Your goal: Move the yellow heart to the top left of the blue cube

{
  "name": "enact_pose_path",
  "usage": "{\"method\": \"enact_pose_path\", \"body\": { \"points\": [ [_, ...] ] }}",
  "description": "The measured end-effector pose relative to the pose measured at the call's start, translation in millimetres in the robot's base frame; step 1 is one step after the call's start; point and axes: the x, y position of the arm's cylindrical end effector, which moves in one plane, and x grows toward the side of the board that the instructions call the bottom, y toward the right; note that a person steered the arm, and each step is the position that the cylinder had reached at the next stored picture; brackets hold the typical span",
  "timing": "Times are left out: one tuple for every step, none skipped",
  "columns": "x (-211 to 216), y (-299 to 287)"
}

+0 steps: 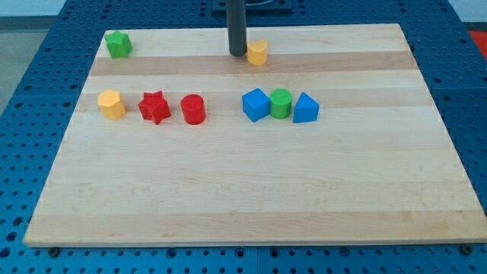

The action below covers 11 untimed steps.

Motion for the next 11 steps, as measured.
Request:
{"method": "enact_pose_path", "body": {
  "points": [
    [-40.6, 10.6],
    [-32.5, 48.7],
    [0.0, 51.8],
    [33.2, 41.6],
    [43.3, 39.1],
    [43.4, 39.0],
    [61.1, 30.7],
    [72.0, 28.9],
    [58.2, 31.7],
    [42.4, 26.9],
    [59.0, 9.5]
  ]
}}
